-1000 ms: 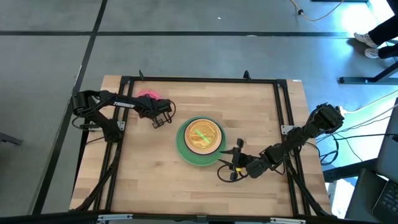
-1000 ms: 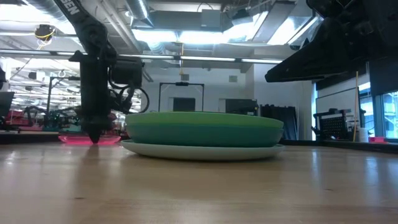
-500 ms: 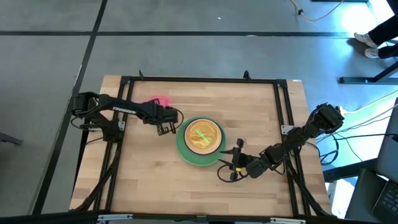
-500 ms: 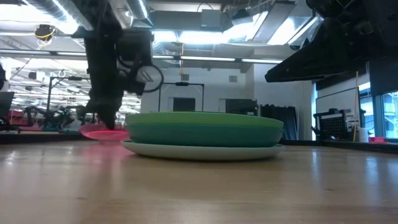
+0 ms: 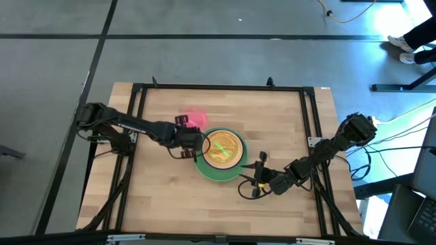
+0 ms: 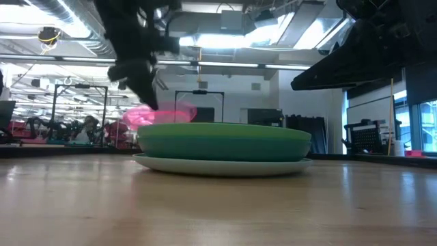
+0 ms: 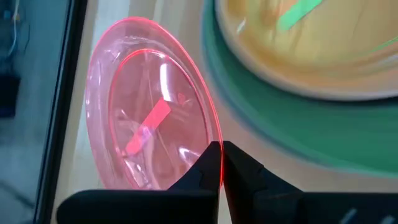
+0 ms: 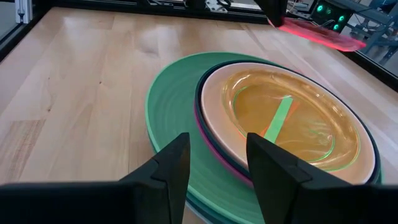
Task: Stack plastic plates
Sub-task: Stack the pink plate on top of the light green plate
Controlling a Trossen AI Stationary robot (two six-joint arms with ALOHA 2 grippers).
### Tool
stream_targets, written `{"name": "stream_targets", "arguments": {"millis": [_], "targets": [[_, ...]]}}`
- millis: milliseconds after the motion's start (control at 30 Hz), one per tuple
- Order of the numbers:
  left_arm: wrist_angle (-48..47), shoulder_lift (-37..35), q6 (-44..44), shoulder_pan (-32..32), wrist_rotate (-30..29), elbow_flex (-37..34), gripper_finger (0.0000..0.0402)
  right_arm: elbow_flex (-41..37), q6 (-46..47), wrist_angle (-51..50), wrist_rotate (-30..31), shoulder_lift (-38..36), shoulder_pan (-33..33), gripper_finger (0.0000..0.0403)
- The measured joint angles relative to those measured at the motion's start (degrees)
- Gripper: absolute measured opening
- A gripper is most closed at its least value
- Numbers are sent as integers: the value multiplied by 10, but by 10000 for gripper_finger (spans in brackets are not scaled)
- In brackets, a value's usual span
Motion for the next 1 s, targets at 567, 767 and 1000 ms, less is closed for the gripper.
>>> {"name": "stream_targets", "arguments": {"millis": [567, 767, 1000], "targets": [[191, 0, 80, -112, 29, 24, 6, 0, 2, 0, 0, 0, 0, 150], [261, 23, 112, -125, 76, 24, 6, 0, 2, 0, 0, 0, 0, 150], [274, 73, 150, -118, 79, 24, 6, 0, 2, 0, 0, 0, 1, 150]]}}
